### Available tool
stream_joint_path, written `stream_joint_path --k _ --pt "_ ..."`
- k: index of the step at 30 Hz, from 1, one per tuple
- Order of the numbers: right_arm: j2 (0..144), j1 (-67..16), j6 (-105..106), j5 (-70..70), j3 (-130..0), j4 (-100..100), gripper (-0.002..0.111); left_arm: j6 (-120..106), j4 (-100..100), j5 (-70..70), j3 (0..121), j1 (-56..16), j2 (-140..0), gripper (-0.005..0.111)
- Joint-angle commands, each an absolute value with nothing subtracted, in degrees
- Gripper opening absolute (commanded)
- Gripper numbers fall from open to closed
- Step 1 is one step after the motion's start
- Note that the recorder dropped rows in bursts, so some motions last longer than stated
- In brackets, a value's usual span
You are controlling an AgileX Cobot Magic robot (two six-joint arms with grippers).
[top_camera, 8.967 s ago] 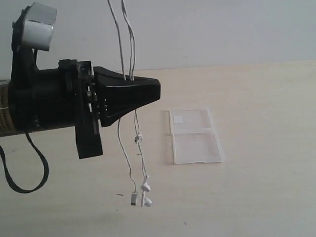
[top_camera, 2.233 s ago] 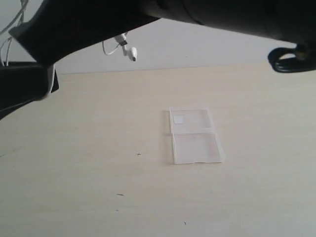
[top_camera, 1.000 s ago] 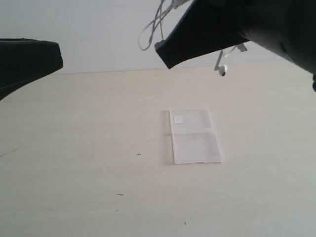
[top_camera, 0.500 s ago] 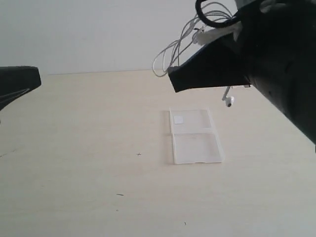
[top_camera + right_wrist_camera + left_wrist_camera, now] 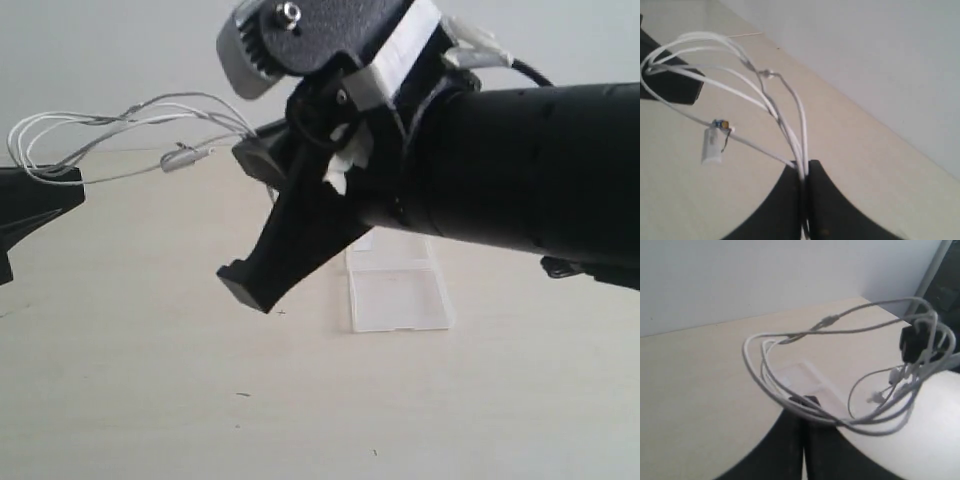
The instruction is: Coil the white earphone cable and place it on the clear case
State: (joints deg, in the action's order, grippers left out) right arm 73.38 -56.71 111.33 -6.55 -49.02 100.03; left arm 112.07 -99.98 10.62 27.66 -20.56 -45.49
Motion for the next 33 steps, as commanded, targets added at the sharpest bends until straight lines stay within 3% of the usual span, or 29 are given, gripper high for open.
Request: stream_joint_path --k 1,6,16,27,30,33 --pt "76.3 -52.6 111.4 5.3 -46.8 99.9 0.000 111.3 -99.9 10.0 27.4 -20.6 -45.4 0.000" --pt "79.6 -47.2 99.7 9.6 -44.2 88.2 0.000 109.7 -99.9 5.3 27.4 -20.6 -45.4 0.000" --pt "82.0 -31.7 38.4 27.7 -48.8 30.9 0.000 109.8 -99.9 4.7 27.2 -20.6 -45.4 0.000" --pt "84.4 -29.2 -9.6 54.7 -77.5 4.2 0.000 111.8 -99.9 4.9 22.5 -20.6 -47.6 0.000" --pt "89.2 -29.2 -12.2 68.3 -87.3 -1.6 0.000 111.8 -99.9 5.5 22.0 -20.6 -47.6 0.000" --pt "94.0 -29.2 -11.9 70.0 -94.7 -2.6 0.000 111.8 -99.9 5.6 22.0 -20.6 -47.6 0.000"
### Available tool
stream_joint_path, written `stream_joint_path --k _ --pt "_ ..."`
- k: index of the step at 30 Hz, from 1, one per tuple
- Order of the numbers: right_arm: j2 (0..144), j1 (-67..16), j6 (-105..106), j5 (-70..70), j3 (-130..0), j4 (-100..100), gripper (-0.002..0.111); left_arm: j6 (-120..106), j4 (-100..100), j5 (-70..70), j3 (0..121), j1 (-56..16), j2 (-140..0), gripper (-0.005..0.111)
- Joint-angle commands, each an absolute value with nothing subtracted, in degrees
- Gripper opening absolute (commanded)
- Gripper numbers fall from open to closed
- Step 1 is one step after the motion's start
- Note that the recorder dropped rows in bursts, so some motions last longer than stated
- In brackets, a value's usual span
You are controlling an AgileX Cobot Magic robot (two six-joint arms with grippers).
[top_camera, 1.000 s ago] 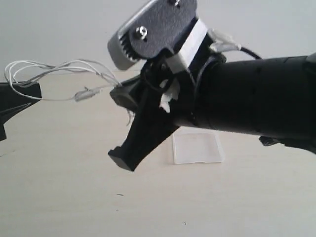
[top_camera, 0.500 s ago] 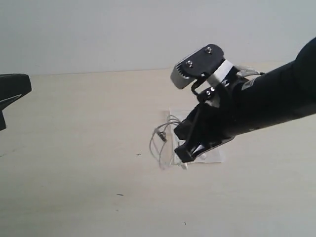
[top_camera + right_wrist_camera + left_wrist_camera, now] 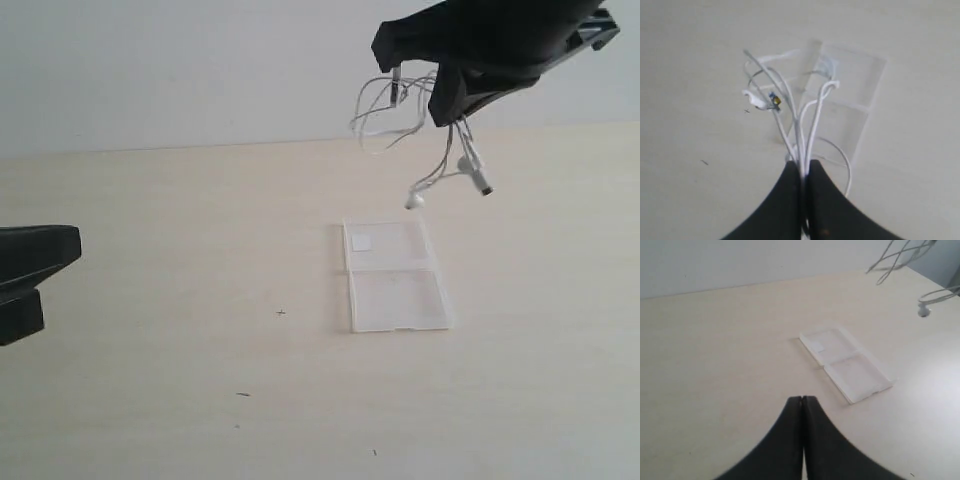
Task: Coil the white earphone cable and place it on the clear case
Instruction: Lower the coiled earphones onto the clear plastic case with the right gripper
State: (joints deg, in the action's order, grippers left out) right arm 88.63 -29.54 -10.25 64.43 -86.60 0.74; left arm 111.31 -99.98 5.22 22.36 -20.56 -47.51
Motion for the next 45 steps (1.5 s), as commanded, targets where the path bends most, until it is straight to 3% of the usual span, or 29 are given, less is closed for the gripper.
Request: stream_joint_path --k 1,14,25,45 --pt "95.3 -29.2 -12.0 70.0 -95.7 -2.4 0.000 111.8 -99.9 6.0 22.0 -20.6 -47.6 0.000" --pt "109.4 -26.3 -14.1 70.0 -97.9 3.3 0.000 111.8 -99.9 16.1 22.0 -20.6 -47.6 0.000" --pt "114.6 -25.2 -13.0 70.0 -97.9 5.0 0.000 111.8 -99.9 15.4 22.0 -20.6 -47.6 0.000" --pt "112.2 -24.7 -11.5 70.0 -88.7 4.7 0.000 112.8 -99.9 16.3 19.6 -20.6 -47.6 0.000"
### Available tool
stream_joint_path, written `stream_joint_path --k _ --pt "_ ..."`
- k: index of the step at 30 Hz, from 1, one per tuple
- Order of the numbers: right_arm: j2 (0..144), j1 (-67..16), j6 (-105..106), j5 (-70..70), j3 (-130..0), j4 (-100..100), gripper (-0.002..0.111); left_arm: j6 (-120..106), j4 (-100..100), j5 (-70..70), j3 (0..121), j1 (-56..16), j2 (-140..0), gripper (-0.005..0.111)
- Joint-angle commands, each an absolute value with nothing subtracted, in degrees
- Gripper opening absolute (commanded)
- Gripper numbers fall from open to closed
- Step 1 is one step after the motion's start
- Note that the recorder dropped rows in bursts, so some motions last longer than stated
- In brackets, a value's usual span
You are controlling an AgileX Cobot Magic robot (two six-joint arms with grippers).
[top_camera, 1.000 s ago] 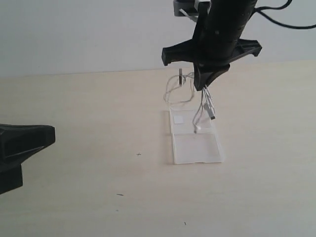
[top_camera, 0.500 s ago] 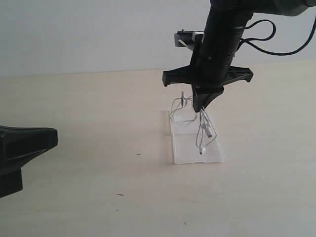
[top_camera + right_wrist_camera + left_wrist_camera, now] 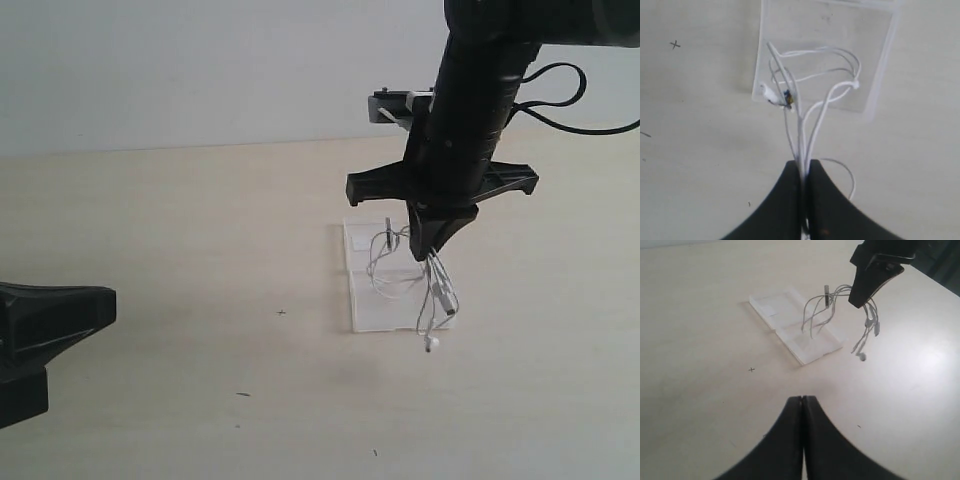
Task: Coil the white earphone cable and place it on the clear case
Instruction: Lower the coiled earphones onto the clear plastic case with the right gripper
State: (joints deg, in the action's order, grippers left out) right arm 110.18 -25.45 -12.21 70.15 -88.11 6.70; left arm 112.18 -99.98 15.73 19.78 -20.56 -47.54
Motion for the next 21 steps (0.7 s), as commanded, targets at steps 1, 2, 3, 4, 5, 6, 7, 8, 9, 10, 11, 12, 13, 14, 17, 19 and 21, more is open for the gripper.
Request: stream_joint_path --k 1,2,3,4,5,6,7,8,9,10,11,12,13,14,17,19,21 --pt "114.4 -23.8 -11.2 70.0 -90.4 5.0 0.000 112.8 -99.9 16.3 19.6 -20.6 -47.6 0.000" --pt "115.6 -23.2 -10.9 70.0 -91.5 5.1 0.000 112.8 -99.9 16.3 19.6 -20.6 -47.6 0.000" --pt "117.5 -22.3 -10.7 70.0 -93.5 6.0 0.000 112.8 -99.9 16.3 19.6 -20.6 -47.6 0.000" --pt "118.9 -21.6 -10.1 70.0 -95.3 7.2 0.000 112.8 -99.9 16.3 19.6 -20.6 -47.6 0.000" --pt "119.8 -21.3 -9.7 70.0 -96.5 7.9 0.000 112.8 -99.9 16.3 19.6 -20.6 -47.6 0.000" --pt "120.9 -21.2 -9.1 70.0 -98.4 7.5 0.000 112.8 -99.9 16.3 19.6 -20.6 -47.6 0.000" --pt "121.5 -21.2 -9.0 70.0 -99.6 7.1 0.000 112.8 -99.9 16.3 19.6 -20.6 -47.6 0.000" --pt "122.4 -21.2 -9.0 70.0 -101.3 7.2 0.000 112.8 -99.9 16.3 19.6 -20.6 -47.6 0.000" --pt "123.1 -21.2 -9.0 70.0 -103.0 7.4 0.000 112.8 -99.9 16.3 19.6 -20.6 -47.6 0.000" --pt "124.1 -21.2 -9.0 70.0 -104.5 7.8 0.000 112.8 -99.9 16.3 19.6 -20.6 -47.6 0.000" --pt "124.9 -21.2 -9.0 70.0 -105.6 7.8 0.000 112.8 -99.9 16.3 19.6 -20.6 -47.6 0.000" --pt "126.1 -21.2 -9.0 70.0 -106.8 7.8 0.000 112.8 -99.9 16.3 19.6 -20.6 -47.6 0.000" --pt "126.6 -21.2 -9.0 70.0 -107.1 7.8 0.000 112.8 -99.9 16.3 19.6 -20.6 -47.6 0.000" --pt "127.1 -21.2 -9.0 70.0 -107.2 7.8 0.000 112.8 -99.9 16.4 19.6 -20.6 -47.6 0.000" --pt "128.7 -21.2 -9.0 70.0 -107.2 6.3 0.000 112.7 -99.9 16.8 19.6 -20.6 -47.6 0.000" --pt "129.7 -21.2 -9.0 70.0 -107.2 6.0 0.000 112.7 -99.9 17.0 19.6 -20.6 -47.6 0.000" --pt "130.6 -21.2 -9.0 70.0 -107.2 6.6 0.000 112.7 -99.9 17.1 19.6 -20.6 -47.6 0.000"
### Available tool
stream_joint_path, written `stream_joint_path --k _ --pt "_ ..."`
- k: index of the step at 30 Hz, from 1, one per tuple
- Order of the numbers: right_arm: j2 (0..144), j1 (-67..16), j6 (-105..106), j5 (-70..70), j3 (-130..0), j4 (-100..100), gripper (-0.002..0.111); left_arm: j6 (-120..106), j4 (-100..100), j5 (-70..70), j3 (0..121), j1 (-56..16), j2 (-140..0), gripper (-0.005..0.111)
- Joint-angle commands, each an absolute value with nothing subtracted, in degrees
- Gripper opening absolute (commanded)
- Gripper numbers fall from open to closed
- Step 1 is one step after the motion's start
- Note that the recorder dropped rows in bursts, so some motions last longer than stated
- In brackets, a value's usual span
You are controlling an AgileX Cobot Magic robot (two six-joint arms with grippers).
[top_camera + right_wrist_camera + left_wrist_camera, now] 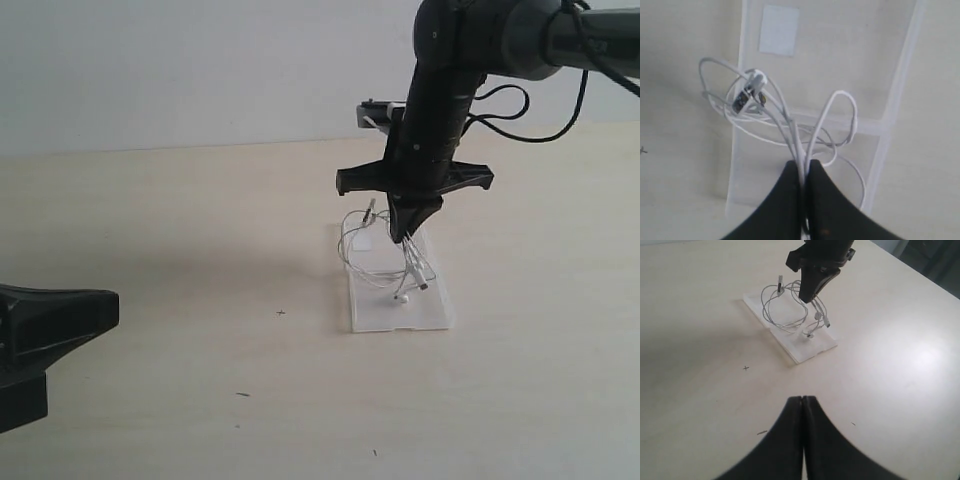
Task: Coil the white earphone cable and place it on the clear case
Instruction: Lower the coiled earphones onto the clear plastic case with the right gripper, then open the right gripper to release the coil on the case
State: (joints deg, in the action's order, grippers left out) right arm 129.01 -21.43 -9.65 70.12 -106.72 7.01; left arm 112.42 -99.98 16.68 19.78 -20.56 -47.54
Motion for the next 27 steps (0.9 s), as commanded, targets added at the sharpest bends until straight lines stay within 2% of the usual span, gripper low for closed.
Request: stream_joint_path --k 1,13,15,16,17,18,19,20,22,27 --pt "130.9 -21.2 -9.0 70.0 -107.2 7.1 0.000 112.7 -99.9 17.1 19.6 -20.6 -47.6 0.000" --pt "135.2 -21.2 -9.6 70.0 -107.2 3.8 0.001 112.7 -99.9 17.4 19.6 -20.6 -47.6 0.000" --pt "135.1 -21.2 -9.6 70.0 -107.2 4.7 0.010 112.7 -99.9 17.5 19.6 -20.6 -47.7 0.000" --pt "134.5 -21.3 -9.6 70.0 -107.2 6.0 0.022 112.7 -99.9 17.8 19.6 -20.6 -47.7 0.000" --pt "134.2 -21.3 -9.3 70.0 -107.2 6.9 0.028 112.7 -99.9 18.0 19.6 -20.6 -47.7 0.000" --pt "133.3 -21.3 -9.0 70.0 -107.2 8.7 0.043 112.7 -99.9 18.3 19.6 -20.6 -47.7 0.000" --pt "132.9 -21.3 -9.0 70.0 -107.2 8.7 0.050 112.7 -99.9 18.3 19.6 -20.6 -47.7 0.000" --pt "131.9 -21.3 -9.0 70.0 -107.2 9.0 0.060 112.7 -99.9 18.6 19.6 -20.6 -47.7 0.000" --pt "130.2 -21.3 -9.0 70.0 -107.2 9.3 0.065 112.7 -99.9 18.6 19.6 -20.6 -47.7 0.000" --pt "126.4 -21.3 -9.1 70.0 -107.2 9.1 0.065 112.9 -99.9 18.6 19.6 -20.6 -47.7 0.000"
